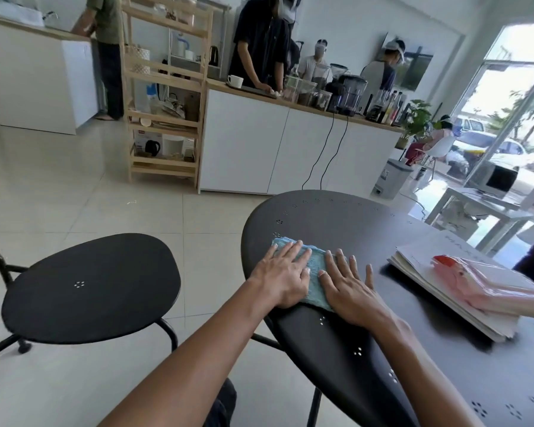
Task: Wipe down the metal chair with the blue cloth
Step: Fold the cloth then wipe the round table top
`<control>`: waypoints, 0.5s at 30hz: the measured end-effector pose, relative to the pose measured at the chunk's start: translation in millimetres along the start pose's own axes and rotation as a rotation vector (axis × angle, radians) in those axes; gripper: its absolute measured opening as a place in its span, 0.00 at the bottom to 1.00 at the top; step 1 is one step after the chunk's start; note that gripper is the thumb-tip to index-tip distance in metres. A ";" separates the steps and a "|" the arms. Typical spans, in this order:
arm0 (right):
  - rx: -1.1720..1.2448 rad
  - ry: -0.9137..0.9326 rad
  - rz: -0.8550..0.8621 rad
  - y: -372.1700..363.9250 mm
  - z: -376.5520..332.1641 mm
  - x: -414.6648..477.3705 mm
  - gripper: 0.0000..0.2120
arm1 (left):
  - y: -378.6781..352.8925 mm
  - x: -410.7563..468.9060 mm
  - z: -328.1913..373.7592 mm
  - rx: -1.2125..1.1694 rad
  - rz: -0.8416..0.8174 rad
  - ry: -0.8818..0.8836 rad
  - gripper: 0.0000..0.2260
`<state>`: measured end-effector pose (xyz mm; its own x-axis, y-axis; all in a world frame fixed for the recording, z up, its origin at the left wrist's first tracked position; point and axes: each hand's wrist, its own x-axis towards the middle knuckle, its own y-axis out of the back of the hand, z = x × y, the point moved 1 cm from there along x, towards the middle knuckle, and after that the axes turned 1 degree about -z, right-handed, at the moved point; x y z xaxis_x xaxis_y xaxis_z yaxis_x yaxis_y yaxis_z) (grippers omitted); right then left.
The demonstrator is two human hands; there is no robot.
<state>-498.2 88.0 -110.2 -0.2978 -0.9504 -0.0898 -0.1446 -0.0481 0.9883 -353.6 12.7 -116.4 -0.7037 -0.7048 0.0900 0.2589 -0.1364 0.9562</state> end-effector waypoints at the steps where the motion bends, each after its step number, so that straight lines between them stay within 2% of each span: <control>1: -0.003 -0.001 0.005 -0.2 -0.5 0.2 0.29 | 0.0 0.4 -0.7 -0.009 0.003 0.000 0.26; 11: -0.007 0.002 0.009 2.3 -7.4 -2.7 0.29 | 1.4 1.3 -10.6 -0.056 0.042 -0.026 0.26; 15: -0.017 0.000 -0.046 1.1 -10.5 0.9 0.29 | 2.8 -1.1 -11.8 -0.052 0.041 -0.031 0.25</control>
<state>-488.7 83.9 -107.9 -0.2909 -0.9472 -0.1351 -0.1418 -0.0970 0.9851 -344.3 4.9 -117.1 -0.7119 -0.6886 0.1380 0.3214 -0.1448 0.9358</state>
